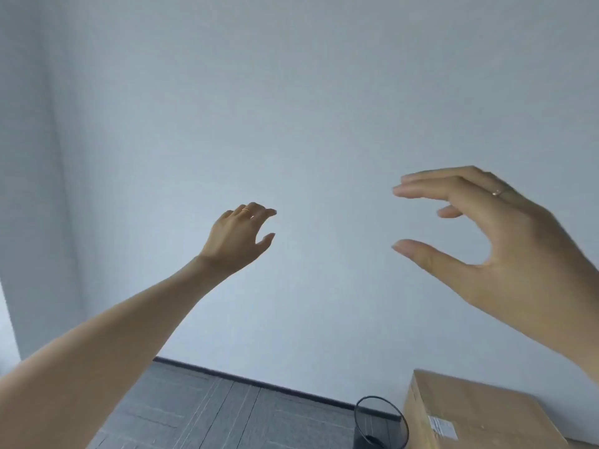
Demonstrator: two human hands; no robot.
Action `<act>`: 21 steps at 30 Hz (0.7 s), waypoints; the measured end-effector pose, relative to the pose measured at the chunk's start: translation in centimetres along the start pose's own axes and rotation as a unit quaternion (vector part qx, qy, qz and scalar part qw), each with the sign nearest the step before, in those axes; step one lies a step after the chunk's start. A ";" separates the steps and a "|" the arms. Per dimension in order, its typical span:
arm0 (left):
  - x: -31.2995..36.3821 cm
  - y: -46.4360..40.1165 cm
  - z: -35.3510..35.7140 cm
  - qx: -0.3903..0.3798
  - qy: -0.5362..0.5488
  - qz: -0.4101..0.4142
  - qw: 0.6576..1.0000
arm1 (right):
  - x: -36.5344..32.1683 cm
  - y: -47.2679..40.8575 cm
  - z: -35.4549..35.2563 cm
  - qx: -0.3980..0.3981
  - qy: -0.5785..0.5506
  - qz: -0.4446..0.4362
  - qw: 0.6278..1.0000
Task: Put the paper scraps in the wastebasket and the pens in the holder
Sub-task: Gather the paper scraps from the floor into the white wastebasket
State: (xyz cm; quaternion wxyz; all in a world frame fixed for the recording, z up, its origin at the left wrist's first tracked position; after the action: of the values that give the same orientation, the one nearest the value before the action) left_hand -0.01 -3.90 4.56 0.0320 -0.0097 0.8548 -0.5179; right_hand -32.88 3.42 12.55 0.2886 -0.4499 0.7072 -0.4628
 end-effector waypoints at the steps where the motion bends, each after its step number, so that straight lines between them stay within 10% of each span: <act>1: -0.9 0.8 -0.5 -0.004 -0.001 -0.012 1.000 | -1.6 0.0 3.1 -0.013 -0.014 0.017 1.000; 21: -22.7 27.2 -8.1 -0.168 -0.104 -0.222 0.955 | -3.5 12.1 35.5 -0.333 -0.085 0.108 0.933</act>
State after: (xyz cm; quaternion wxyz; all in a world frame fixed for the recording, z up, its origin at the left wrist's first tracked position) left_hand 22.53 17.00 -14.76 0.0030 -0.2585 0.8976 -0.3571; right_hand -6.58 -5.36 -12.89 0.2295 -0.4790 0.8378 -0.1264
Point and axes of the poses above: each hand's wrist, its own y-axis away from the middle knuckle, its own z-axis out of the palm, x = y × z, the point moved 6 cm from there along -y, towards the middle knuckle, and after that the axes turned 13 degrees about x, right-handed, at the moved point
